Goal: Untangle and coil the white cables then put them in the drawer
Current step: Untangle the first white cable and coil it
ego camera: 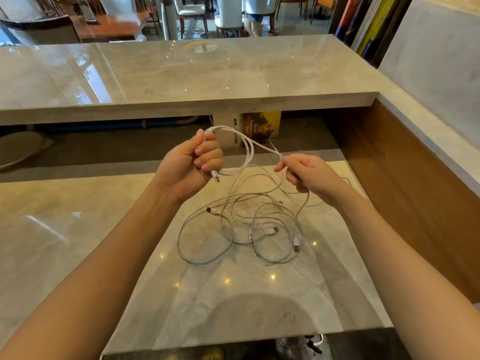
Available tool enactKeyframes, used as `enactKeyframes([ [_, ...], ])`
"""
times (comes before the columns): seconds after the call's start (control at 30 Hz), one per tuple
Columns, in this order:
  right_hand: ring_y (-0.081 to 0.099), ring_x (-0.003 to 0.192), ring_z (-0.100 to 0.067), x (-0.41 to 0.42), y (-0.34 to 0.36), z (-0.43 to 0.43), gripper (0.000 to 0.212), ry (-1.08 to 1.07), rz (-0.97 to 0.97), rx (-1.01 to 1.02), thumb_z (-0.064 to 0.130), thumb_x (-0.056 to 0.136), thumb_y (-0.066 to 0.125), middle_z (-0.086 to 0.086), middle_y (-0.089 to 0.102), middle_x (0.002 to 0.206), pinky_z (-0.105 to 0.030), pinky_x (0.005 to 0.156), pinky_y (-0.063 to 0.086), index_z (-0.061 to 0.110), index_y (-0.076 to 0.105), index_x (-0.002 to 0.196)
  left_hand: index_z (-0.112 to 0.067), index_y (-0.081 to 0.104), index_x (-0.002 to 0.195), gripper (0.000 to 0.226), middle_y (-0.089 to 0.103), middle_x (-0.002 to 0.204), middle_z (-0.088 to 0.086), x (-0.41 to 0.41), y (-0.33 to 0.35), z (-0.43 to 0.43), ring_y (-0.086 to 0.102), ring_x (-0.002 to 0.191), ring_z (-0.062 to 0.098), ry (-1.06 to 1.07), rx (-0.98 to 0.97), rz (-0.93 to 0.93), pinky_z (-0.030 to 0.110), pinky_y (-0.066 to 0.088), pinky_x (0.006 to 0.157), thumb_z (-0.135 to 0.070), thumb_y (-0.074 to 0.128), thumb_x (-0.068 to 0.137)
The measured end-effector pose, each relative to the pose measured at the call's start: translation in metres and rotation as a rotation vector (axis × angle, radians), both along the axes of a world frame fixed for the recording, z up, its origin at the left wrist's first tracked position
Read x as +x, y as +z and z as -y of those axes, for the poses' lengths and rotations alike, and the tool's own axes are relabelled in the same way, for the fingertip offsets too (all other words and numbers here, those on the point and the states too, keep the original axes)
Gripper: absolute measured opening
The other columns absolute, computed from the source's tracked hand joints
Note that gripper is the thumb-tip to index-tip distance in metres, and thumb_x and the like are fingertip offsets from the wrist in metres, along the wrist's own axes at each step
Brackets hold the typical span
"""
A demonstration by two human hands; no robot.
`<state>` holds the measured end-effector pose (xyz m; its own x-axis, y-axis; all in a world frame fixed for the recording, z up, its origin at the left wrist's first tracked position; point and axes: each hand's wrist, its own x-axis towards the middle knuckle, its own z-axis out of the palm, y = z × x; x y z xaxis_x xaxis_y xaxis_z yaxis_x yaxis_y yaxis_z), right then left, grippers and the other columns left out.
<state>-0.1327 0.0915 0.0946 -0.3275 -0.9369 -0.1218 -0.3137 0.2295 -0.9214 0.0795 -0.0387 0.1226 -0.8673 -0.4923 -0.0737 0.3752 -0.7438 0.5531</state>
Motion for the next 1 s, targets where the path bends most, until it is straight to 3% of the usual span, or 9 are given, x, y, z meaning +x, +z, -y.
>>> enactKeyframes([
  [0.07, 0.041, 0.051, -0.007, 0.003, -0.011, -0.002, 0.031, -0.021, -0.197, 0.041, 0.026, 0.098, 0.039, 0.005, 0.049, 0.06, -0.017, 0.047, 0.034, 0.015, 0.066, 0.088, -0.012, 0.053, 0.079, 0.03, 0.039, 0.055, -0.006, 0.0, 0.004, 0.006, 0.033, 0.045, 0.005, 0.106, 0.007, -0.016, 0.016, 0.032, 0.045, -0.026, 0.034, 0.098],
  [0.17, 0.05, 0.062, -0.01, 0.025, -0.016, -0.001, 0.03, 0.148, -0.545, 0.121, 0.029, 0.099, 0.038, 0.009, 0.056, 0.072, -0.026, 0.058, 0.041, 0.015, 0.066, 0.097, -0.013, 0.05, 0.082, 0.03, 0.039, 0.056, -0.005, -0.003, 0.009, 0.008, 0.032, 0.048, 0.006, 0.204, -0.107, 0.038, 0.017, 0.034, 0.048, -0.026, 0.03, 0.1],
  [0.3, 0.053, 0.073, -0.016, 0.061, 0.006, 0.004, 0.028, 0.334, -0.953, 0.051, 0.035, 0.098, 0.039, 0.001, 0.063, 0.086, -0.031, 0.062, 0.042, 0.016, 0.059, 0.098, -0.014, 0.049, 0.088, 0.021, 0.041, 0.065, -0.004, -0.012, 0.005, 0.0, 0.037, 0.056, 0.008, 0.233, -0.509, 0.246, 0.022, 0.041, 0.058, -0.019, 0.032, 0.099],
  [0.43, 0.059, 0.075, -0.015, 0.074, 0.042, 0.009, 0.02, 0.348, -1.046, -0.264, 0.029, 0.096, 0.045, 0.002, 0.064, 0.085, -0.029, 0.065, 0.046, 0.016, 0.061, 0.098, -0.011, 0.05, 0.102, 0.021, 0.052, 0.077, -0.002, -0.016, -0.001, -0.012, 0.05, 0.062, 0.006, 0.132, -0.993, 0.637, 0.022, 0.046, 0.065, -0.024, 0.032, 0.101],
  [0.53, 0.054, 0.071, -0.009, 0.065, 0.06, 0.015, 0.018, 0.301, -1.019, -0.328, 0.032, 0.091, 0.055, 0.007, 0.061, 0.083, -0.024, 0.063, 0.044, 0.019, 0.063, 0.101, -0.007, 0.052, 0.099, 0.027, 0.054, 0.073, 0.0, -0.015, -0.002, -0.019, 0.052, 0.058, 0.009, 0.015, -1.041, 0.64, 0.022, 0.048, 0.059, -0.027, 0.035, 0.1],
  [0.63, 0.05, 0.067, -0.004, 0.046, 0.066, 0.019, 0.017, 0.215, -0.872, -0.261, 0.033, 0.088, 0.059, 0.011, 0.055, 0.082, -0.017, 0.059, 0.039, 0.019, 0.059, 0.099, -0.012, 0.05, 0.084, 0.032, 0.044, 0.059, -0.003, -0.011, -0.001, -0.018, 0.036, 0.047, 0.01, -0.095, -0.869, 0.517, 0.023, 0.032, 0.047, -0.027, 0.028, 0.102],
  [0.73, 0.056, 0.076, -0.006, 0.027, 0.058, 0.024, 0.016, 0.124, -0.608, -0.104, 0.033, 0.093, 0.052, 0.007, 0.06, 0.088, -0.023, 0.067, 0.046, 0.02, 0.059, 0.099, -0.011, 0.051, 0.083, 0.037, 0.035, 0.053, -0.005, -0.007, -0.004, -0.014, 0.028, 0.041, 0.007, -0.196, -0.482, 0.311, 0.021, 0.022, 0.042, -0.033, 0.027, 0.1],
  [0.87, 0.067, 0.09, -0.02, 0.034, 0.04, 0.021, 0.037, 0.242, 0.192, 0.105, 0.033, 0.1, 0.034, -0.004, 0.071, 0.094, -0.033, 0.084, 0.056, 0.009, 0.063, 0.106, -0.011, 0.056, 0.08, 0.042, 0.04, 0.051, -0.007, -0.009, -0.008, -0.015, 0.024, 0.041, 0.004, -0.286, -0.165, 0.081, 0.015, 0.023, 0.041, -0.044, 0.034, 0.094],
  [1.0, 0.062, 0.066, -0.02, 0.041, 0.032, 0.014, 0.038, 0.283, 0.694, -0.004, 0.026, 0.101, 0.031, -0.007, 0.061, 0.068, -0.035, 0.076, 0.057, 0.003, 0.06, 0.096, -0.012, 0.058, 0.078, 0.045, 0.039, 0.054, -0.006, -0.009, -0.013, -0.014, 0.032, 0.043, 0.004, -0.226, -0.108, 0.088, 0.015, 0.026, 0.044, -0.052, 0.039, 0.087],
])
